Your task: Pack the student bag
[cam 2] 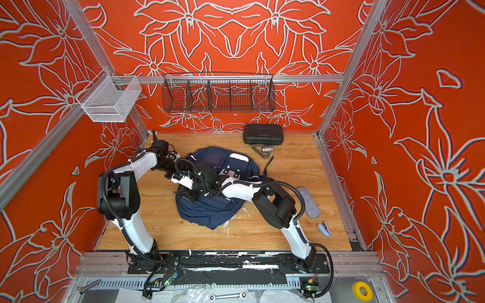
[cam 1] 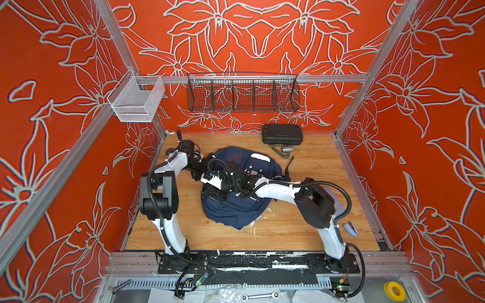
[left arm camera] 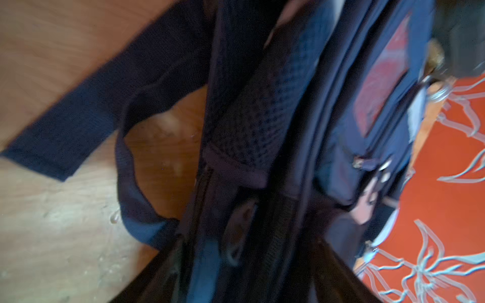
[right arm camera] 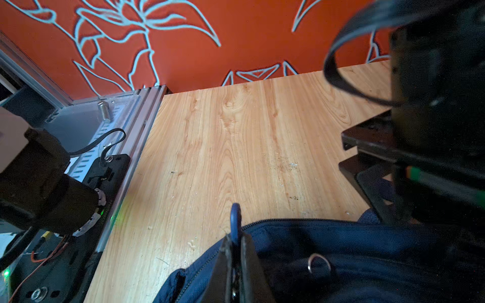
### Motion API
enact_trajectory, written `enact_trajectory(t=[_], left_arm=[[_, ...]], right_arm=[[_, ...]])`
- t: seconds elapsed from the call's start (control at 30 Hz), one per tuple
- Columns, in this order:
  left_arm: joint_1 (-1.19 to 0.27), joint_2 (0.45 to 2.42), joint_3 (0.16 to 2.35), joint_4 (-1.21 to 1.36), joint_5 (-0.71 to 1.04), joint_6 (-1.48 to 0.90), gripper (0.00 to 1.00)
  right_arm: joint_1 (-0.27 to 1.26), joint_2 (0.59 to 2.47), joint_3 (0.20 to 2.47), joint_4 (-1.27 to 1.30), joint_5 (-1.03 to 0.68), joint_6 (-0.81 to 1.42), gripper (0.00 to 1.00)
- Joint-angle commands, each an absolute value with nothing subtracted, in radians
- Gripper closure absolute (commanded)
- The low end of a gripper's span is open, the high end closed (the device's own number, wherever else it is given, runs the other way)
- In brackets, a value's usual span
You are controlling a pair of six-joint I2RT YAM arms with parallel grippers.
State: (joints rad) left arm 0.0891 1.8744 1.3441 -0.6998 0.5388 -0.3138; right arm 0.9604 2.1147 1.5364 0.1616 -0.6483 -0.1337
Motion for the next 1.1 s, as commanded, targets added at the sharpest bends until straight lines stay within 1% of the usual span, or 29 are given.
enact_trajectory(t=[0.0, 0.03, 0.13, 0.3, 0.33, 0.4, 0.63, 0.7, 0.8, 0.83, 0.93, 1.03, 1.07], left_arm=[[0.081, 1.879, 1.322, -0.69, 0.544, -0.299, 0.4], [0.08, 1.888, 1.331, -0.69, 0.551, -0.296, 0.46], [0.057, 1.96, 1.421, -0.747, 0.539, -0.239, 0.71], [0.022, 2.067, 1.573, -0.817, 0.514, -0.186, 0.98], [0.019, 2.08, 1.601, -0.82, 0.515, -0.183, 1.0], [0.01, 2.112, 1.668, -0.844, 0.505, -0.167, 1.0], [-0.047, 2.307, 2.053, -1.033, 0.476, -0.057, 0.99], [-0.053, 2.334, 2.121, -1.052, 0.499, -0.062, 0.9], [-0.055, 2.319, 2.156, -1.069, 0.49, -0.069, 0.56], [-0.053, 2.3, 2.146, -1.071, 0.476, -0.066, 0.47], [-0.034, 2.225, 2.076, -1.064, 0.422, -0.094, 0.34], [0.024, 2.104, 1.918, -0.978, 0.467, -0.151, 0.16], [0.045, 2.062, 1.866, -0.946, 0.482, -0.168, 0.13]], right_arm=[[0.971, 2.116, 1.577, 0.189, -0.719, -0.116, 1.0], [0.971, 2.116, 1.58, 0.185, -0.734, -0.117, 1.0], [0.974, 2.119, 1.592, 0.169, -0.788, -0.117, 1.0], [0.996, 2.125, 1.616, 0.1, -0.82, -0.148, 1.0], [1.002, 2.124, 1.62, 0.083, -0.824, -0.16, 1.0], [1.013, 2.122, 1.625, 0.066, -0.83, -0.173, 1.0], [1.039, 2.14, 1.652, 0.06, -0.851, -0.149, 1.0], [1.037, 2.137, 1.64, 0.079, -0.797, -0.12, 1.0], [1.026, 2.12, 1.606, 0.136, -0.716, -0.084, 1.0], [1.021, 2.116, 1.597, 0.157, -0.689, -0.066, 1.0], [1.007, 2.106, 1.578, 0.2, -0.624, -0.037, 1.0], [0.999, 2.105, 1.565, 0.248, -0.618, -0.019, 1.0], [0.998, 2.106, 1.563, 0.258, -0.618, -0.01, 1.0]])
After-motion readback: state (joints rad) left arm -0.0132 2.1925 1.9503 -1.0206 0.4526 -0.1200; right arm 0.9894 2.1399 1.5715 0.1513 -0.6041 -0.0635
